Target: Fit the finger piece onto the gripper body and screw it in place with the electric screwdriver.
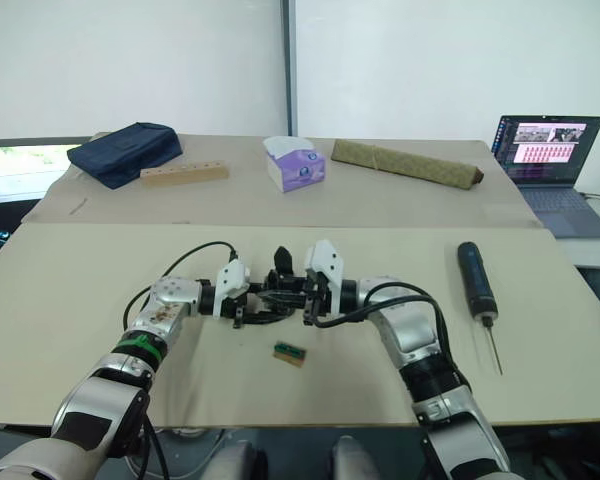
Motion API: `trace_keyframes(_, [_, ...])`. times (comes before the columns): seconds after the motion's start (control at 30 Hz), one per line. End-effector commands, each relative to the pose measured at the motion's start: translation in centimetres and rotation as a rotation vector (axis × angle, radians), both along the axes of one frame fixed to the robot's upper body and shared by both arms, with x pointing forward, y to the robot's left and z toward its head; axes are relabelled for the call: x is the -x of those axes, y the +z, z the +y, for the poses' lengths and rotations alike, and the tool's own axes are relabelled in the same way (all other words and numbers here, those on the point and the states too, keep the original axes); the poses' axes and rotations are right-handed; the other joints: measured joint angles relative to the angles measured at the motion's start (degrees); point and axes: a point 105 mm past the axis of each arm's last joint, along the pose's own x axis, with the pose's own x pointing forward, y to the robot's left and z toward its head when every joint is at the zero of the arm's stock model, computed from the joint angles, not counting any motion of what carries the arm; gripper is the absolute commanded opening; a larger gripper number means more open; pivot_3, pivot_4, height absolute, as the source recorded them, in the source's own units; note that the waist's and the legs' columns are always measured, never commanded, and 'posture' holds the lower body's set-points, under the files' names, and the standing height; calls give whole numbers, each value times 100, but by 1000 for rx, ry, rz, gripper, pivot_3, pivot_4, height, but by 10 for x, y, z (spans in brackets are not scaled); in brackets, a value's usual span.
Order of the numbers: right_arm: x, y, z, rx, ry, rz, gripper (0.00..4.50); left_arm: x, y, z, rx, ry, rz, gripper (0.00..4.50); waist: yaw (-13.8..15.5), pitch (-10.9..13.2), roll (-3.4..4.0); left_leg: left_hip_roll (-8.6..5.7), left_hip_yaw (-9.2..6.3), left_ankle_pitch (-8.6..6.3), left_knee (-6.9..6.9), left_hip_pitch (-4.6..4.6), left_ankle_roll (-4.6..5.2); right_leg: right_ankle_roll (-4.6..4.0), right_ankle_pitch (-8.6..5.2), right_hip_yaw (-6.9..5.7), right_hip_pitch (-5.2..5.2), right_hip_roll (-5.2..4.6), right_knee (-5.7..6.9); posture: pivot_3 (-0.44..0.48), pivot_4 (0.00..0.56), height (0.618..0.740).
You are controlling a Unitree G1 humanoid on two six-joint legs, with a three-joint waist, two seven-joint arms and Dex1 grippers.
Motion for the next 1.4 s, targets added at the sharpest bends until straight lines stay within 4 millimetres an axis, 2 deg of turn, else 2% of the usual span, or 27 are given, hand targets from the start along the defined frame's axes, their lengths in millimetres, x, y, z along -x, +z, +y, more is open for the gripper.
trace_keyframes(0.03, [3,-21,-5,127,7,24,428,13,-27,8,-81,-15,95,2239,-1,-2,2,0,0,0,0,0,0,0,0,0,0,0,0,0,150,740])
trace_keyframes(0.13, [2,-5,-2,45,12,28,428,14,-28,8,-83,-14,99,2239,1,-2,1,0,1,0,0,0,1,0,0,0,-1,0,0,0,150,740])
trace_keyframes(0.27, [8,6,-3,0,64,45,428,14,-30,8,-86,-9,102,2239,4,-2,1,0,1,-1,-1,-3,2,0,-1,0,-3,0,-1,0,150,740])
trace_keyframes(0.3, [9,10,-2,-15,72,20,1464,14,-30,8,-86,-7,101,2239,5,-2,1,0,1,-2,-1,-4,3,0,-1,0,-4,0,-1,0,150,740])
trace_keyframes(0.57, [15,40,0,-112,115,-65,4241,11,-31,10,-95,14,99,2239,3,-2,1,0,1,-3,-1,-7,4,0,-1,1,-7,1,0,0,150,740])
trace_keyframes(0.6, [15,44,-1,-123,118,-80,4468,11,-31,11,-90,21,105,2239,3,-2,1,0,1,-3,-1,-6,4,0,-1,1,-6,1,0,0,150,740])
trace_keyframes(0.67, [16,49,-3,-134,119,-109,4468,10,-31,11,-81,38,125,2239,3,-2,1,0,1,-3,-1,-7,4,0,-1,1,-6,1,0,0,150,740])
trace_keyframes(0.8, [20,63,-6,-173,143,-150,4500,2,-29,11,-71,99,102,4224,4,-2,8,0,2,-3,-1,-3,4,0,-1,1,-5,1,2,0,150,740])
trace_keyframes(0.83, [21,65,-6,-178,146,-157,4500,1,-29,11,-72,104,93,4470,5,-2,9,0,2,-3,-1,-2,4,0,-1,1,-5,1,3,0,150,740])
trace_keyframes(1.0, [32,97,-14,-206,163,-199,4500,6,-28,26,-80,94,106,4470,-10,-1,15,1,1,-3,0,0,4,-1,0,2,-7,2,9,0,150,740])
trace_keyframes(1.1, [37,104,-33,-168,129,-209,4500,12,-27,41,-74,92,107,4470,-60,-1,14,7,1,-3,-5,1,4,-3,-1,2,-9,5,7,0,150,740])
trace_keyframes(1.23, [37,108,-76,-149,-67,-238,4500,24,-8,64,31,95,94,4470,-165,-1,14,11,2,-3,-39,8,4,-16,-7,3,-14,6,1,0,150,740])
trace_keyframes(1.4, [52,91,-140,-88,-383,-237,4500,47,33,85,145,77,-27,4470,-136,11,17,16,2,-3,-69,13,4,-28,-16,5,-24,9,3,0,150,740])
